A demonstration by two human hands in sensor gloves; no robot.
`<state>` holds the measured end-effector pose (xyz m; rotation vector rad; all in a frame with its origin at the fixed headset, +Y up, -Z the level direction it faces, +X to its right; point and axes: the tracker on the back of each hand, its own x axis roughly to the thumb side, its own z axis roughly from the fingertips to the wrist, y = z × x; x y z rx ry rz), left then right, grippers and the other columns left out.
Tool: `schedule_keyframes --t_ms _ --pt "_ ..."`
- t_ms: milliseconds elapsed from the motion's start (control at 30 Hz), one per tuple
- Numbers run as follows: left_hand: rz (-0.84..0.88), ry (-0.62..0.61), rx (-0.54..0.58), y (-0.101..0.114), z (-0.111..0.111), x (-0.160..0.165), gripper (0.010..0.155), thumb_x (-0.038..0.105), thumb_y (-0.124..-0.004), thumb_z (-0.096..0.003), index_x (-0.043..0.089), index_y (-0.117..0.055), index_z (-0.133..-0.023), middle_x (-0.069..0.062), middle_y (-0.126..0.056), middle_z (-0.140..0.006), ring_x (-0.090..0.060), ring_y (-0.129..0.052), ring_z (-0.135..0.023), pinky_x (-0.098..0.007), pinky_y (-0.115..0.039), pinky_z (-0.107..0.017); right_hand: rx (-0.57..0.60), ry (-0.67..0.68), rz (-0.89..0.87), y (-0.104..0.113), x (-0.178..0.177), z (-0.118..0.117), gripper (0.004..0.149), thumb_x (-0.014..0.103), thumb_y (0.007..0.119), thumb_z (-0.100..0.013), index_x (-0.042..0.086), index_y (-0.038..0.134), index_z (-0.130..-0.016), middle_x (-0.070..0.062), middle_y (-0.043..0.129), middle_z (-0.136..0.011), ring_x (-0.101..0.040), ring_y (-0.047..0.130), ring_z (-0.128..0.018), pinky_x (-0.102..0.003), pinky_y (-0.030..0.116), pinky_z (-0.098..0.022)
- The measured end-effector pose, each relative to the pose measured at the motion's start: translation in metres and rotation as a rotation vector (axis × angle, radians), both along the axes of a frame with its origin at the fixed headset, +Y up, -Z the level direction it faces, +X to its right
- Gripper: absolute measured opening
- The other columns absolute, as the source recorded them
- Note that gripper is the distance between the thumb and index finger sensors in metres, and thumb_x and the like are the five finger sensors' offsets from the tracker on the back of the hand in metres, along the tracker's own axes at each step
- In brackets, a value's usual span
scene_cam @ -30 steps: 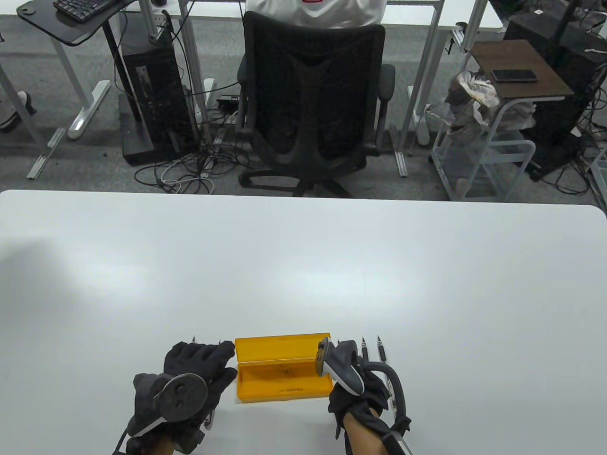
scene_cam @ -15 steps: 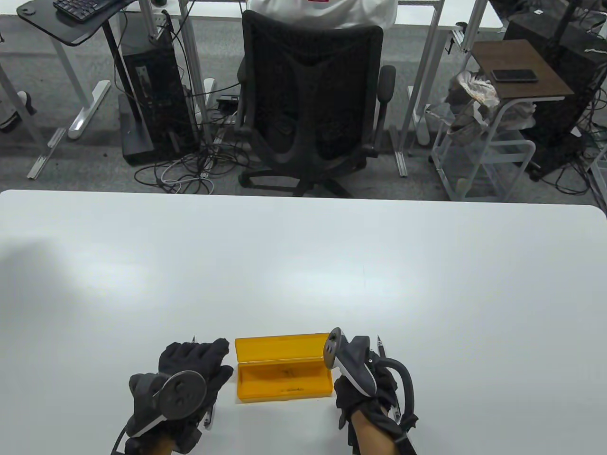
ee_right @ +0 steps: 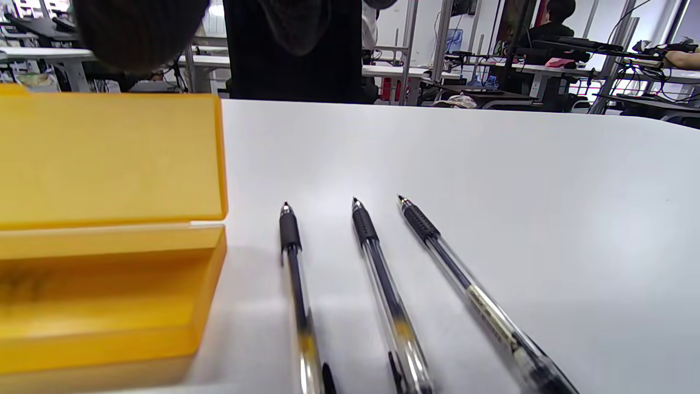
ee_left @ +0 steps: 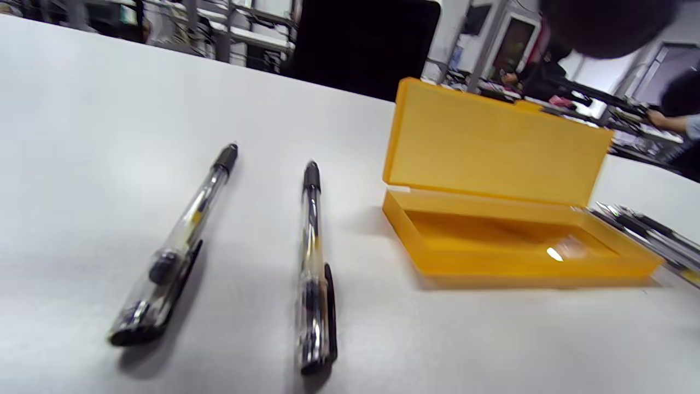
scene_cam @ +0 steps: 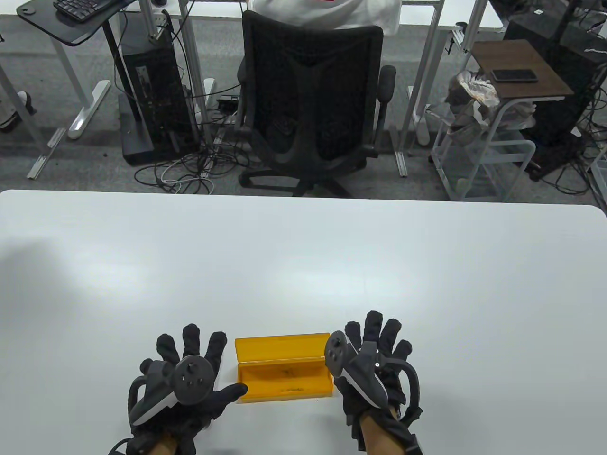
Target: Cap pen on the opposite end
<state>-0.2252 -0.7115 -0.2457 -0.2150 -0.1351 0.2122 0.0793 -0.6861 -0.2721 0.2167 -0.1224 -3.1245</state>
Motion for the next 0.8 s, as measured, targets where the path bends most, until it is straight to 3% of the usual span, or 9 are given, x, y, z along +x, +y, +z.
schedule_keyframes --t_ms 67,133,567,800 --pt "-0.011 0.024 0.05 0.003 0.0 0.0 0.087 0.064 -0.071 -0.0525 0.019 -0.036 -0.119 -0.031 -0.035 -0.124 -0.072 -0.026 -0.104 -0.09 -0.024 -0.057 -0.022 -0.011 -0.016 0.0 0.004 0.0 0.076 0.055 0.073 -0.041 0.021 0.063 -0.109 -0.018 0.037 -0.12 -0.055 0.03 -0.106 -0.076 0.039 -0.068" --pt "-0.016 0.033 0.091 0.004 0.003 0.0 0.085 0.063 -0.072 -0.0524 0.02 -0.04 -0.118 -0.031 -0.038 -0.124 -0.071 -0.03 -0.105 -0.09 -0.025 -0.058 -0.022 -0.02 -0.039 -0.002 0.008 -0.002 0.076 0.055 0.074 -0.041 0.02 0.064 -0.109 -0.019 0.039 -0.119 -0.055 0.031 -0.106 -0.076 0.04 -0.068" --pt "-0.059 0.047 0.059 -0.006 -0.005 0.002 0.085 0.063 -0.072 -0.052 0.02 -0.042 -0.118 -0.029 -0.041 -0.124 -0.068 -0.032 -0.107 -0.09 -0.026 -0.059 -0.068 -0.034 -0.054 -0.015 0.012 -0.004 0.078 0.055 0.074 -0.041 0.02 0.059 -0.11 -0.018 0.039 -0.119 -0.054 0.033 -0.106 -0.075 0.041 -0.068" --pt "-0.05 0.07 0.034 -0.014 -0.008 -0.007 0.083 0.062 -0.074 -0.0518 0.019 -0.045 -0.117 -0.028 -0.05 -0.122 -0.064 -0.042 -0.108 -0.089 -0.029 -0.06 -0.108 -0.014 -0.064 -0.028 0.005 -0.009 0.079 0.055 0.074 -0.041 0.02 0.057 -0.11 -0.019 0.038 -0.119 -0.054 0.033 -0.105 -0.075 0.041 -0.067"
